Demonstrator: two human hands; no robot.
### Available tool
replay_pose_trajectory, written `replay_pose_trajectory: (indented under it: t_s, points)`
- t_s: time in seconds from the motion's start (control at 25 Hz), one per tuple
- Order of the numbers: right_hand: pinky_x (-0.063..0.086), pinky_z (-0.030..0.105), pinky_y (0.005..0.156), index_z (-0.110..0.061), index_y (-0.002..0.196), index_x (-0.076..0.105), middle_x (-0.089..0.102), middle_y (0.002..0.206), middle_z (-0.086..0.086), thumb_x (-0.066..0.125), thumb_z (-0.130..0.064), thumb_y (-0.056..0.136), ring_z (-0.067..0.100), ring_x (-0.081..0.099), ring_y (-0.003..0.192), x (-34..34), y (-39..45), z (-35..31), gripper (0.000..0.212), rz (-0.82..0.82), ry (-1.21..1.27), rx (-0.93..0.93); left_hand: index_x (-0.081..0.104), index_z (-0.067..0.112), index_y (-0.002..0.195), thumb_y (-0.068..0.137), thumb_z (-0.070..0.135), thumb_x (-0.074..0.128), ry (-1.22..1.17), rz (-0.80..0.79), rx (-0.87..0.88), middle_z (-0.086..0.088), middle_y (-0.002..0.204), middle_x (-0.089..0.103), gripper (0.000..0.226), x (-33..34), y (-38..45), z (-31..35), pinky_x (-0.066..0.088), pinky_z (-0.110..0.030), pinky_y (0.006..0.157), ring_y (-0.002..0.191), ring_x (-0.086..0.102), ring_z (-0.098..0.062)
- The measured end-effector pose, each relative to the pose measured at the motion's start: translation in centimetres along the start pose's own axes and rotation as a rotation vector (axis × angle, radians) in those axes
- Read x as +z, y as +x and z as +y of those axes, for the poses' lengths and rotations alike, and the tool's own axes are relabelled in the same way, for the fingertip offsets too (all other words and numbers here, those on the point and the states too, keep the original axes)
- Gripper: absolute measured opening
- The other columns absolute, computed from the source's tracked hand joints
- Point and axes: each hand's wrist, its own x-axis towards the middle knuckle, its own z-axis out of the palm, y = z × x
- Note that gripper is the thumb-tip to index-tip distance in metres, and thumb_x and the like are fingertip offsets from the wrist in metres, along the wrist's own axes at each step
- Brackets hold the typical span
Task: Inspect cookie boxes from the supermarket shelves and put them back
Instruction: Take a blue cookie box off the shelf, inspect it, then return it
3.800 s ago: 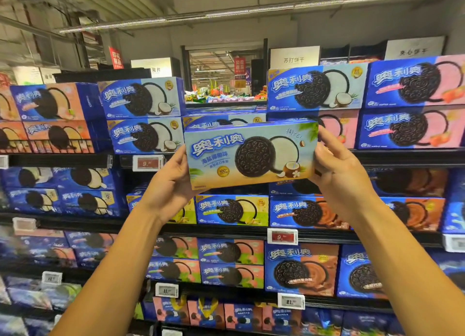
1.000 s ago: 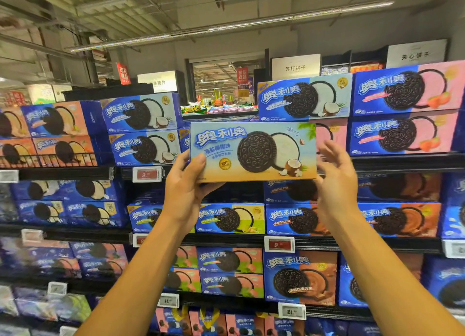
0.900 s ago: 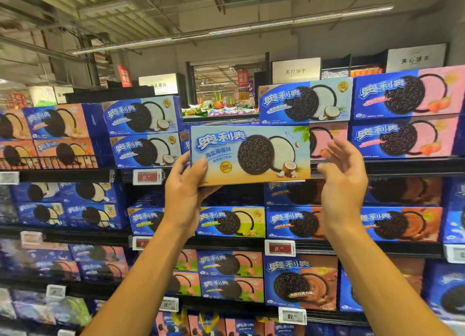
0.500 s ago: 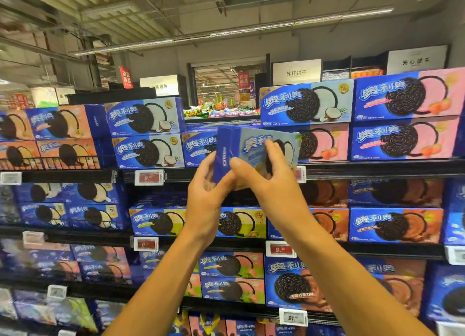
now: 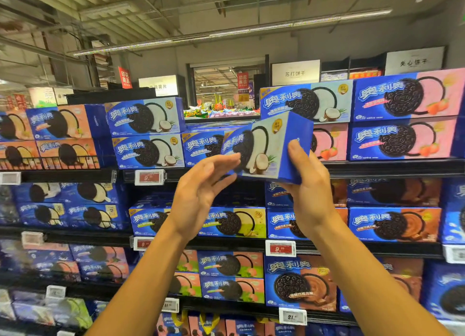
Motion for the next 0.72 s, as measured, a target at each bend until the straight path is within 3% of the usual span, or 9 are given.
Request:
replay_pose_trajectory:
  t_s: [0.12,0.2,0.28,0.36,0.52,0.6,0.72]
  points:
    - [0.056,0.037,0.088,-0.024,0.114,0.073,0.076,0.113,-0.001,0.06,-0.047,0.088,0.017,0.071,0.1,-1.6,0.4,0.8,0.037,0.007,0.09,0.103,0.071,0.021,0.098,0.097,0.014,0.052,0.257,0.408,0.006,0.003,0.106,0.073,0.021,-2.3,0.2,-1.2,0.046,-0.036,0.092,0.108,0.064,-0.013]
    - [0.054,0.037,0.088,-0.03,0.111,0.077,0.074,0.117,0.0,0.053,-0.049,0.09,0.017,0.071,0.102,-2.5,0.8,0.9,0.037,-0.008,0.159,0.118,0.065,0.027,0.108,0.1,0.015,0.052,0.252,0.507,-0.078,0.007,0.116,0.066,0.02,-3.4,0.4,-1.7,0.044,-0.038,0.097,0.11,0.06,-0.008]
    - [0.054,0.037,0.084,-0.03,0.115,0.076,0.072,0.122,0.001,0.052,-0.052,0.089,0.018,0.069,0.103,-3.3,1.1,0.9,0.041,-0.023,0.239,0.142,0.058,0.029,0.121,0.1,0.024,0.051,0.156,0.466,-0.191,0.001,0.131,0.061,0.023,-3.9,0.7,-1.7,0.045,-0.04,0.101,0.117,0.059,-0.012]
    - [0.053,0.037,0.081,-0.028,0.123,0.071,0.069,0.128,0.004,0.061,-0.057,0.085,0.021,0.066,0.107,-3.7,1.4,0.8,0.048,-0.074,0.296,0.17,0.06,0.027,0.125,0.096,0.036,0.05,0.06,0.368,-0.253,-0.002,0.131,0.065,0.032,-3.8,0.7,-1.6,0.047,-0.043,0.1,0.117,0.062,-0.016]
    - [0.057,0.036,0.083,-0.029,0.123,0.071,0.069,0.127,0.002,0.079,-0.066,0.064,0.018,0.067,0.108,-4.1,1.3,1.5,0.07,-0.196,0.346,0.222,0.075,0.032,0.109,0.088,0.043,0.055,-0.042,0.275,-0.246,-0.002,0.122,0.071,0.031,-3.1,0.2,-1.1,0.058,-0.041,0.082,0.112,0.067,-0.019]
    - [0.054,0.039,0.09,-0.029,0.122,0.072,0.069,0.127,0.002,0.077,-0.067,0.065,0.019,0.066,0.11,-4.4,1.3,2.0,0.068,-0.173,0.356,0.216,0.075,0.031,0.11,0.09,0.042,0.054,-0.073,0.28,-0.216,-0.002,0.122,0.071,0.03,-2.9,0.1,-0.8,0.059,-0.04,0.078,0.11,0.068,-0.019]
    - [0.051,0.041,0.096,-0.025,0.129,0.067,0.067,0.131,0.005,0.062,-0.06,0.082,0.025,0.06,0.12,-4.9,1.7,2.4,0.059,-0.053,0.326,0.189,0.073,0.029,0.113,0.093,0.039,0.052,-0.063,0.296,-0.147,-0.001,0.121,0.071,0.03,-3.0,0.1,-0.5,0.06,-0.04,0.078,0.107,0.069,-0.017]
